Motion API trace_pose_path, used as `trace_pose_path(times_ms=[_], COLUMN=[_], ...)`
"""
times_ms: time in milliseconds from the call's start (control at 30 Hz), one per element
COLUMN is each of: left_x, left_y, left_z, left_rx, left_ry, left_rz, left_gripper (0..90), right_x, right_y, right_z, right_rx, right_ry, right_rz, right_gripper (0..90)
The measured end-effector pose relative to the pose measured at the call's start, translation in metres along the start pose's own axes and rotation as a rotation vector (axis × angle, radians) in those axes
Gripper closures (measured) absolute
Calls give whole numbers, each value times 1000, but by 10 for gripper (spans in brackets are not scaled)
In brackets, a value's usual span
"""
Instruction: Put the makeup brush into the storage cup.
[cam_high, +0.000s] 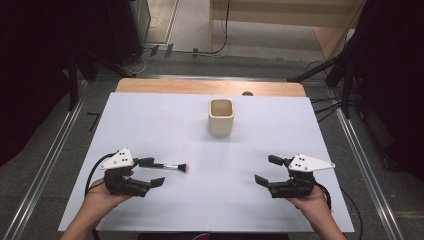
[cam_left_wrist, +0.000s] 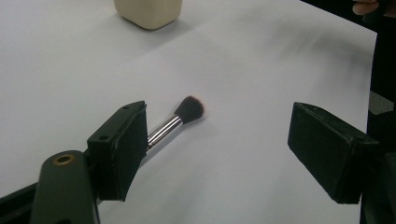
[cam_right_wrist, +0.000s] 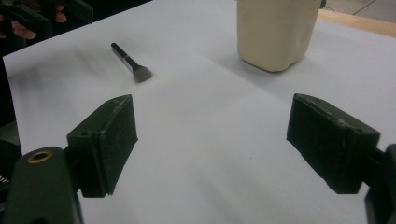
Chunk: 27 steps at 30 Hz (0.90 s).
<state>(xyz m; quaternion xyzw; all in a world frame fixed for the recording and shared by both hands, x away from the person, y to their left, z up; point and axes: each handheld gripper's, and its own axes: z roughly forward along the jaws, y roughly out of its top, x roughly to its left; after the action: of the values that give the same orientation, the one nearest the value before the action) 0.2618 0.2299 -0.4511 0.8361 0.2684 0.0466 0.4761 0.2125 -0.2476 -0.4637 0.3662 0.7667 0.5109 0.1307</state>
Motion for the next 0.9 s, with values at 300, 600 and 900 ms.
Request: trace_pose_path(times_ms=[300, 600, 900], left_x=[1, 2, 4], left_y=[0, 0, -1], left_z=[-1, -1, -2], left_rx=[-2, -5, -9], left_ry=[4, 10, 26], left_rz=[-9, -15, -14], left_gripper=[209, 209, 210], right_x=[-1, -3, -5], right_y=[0, 3, 11], right_z=[1, 4, 13], right_rx=[15, 0, -1], right_ry=[-6, 12, 32], right_rz=[-3, -22, -42], right_gripper=[154, 156, 158])
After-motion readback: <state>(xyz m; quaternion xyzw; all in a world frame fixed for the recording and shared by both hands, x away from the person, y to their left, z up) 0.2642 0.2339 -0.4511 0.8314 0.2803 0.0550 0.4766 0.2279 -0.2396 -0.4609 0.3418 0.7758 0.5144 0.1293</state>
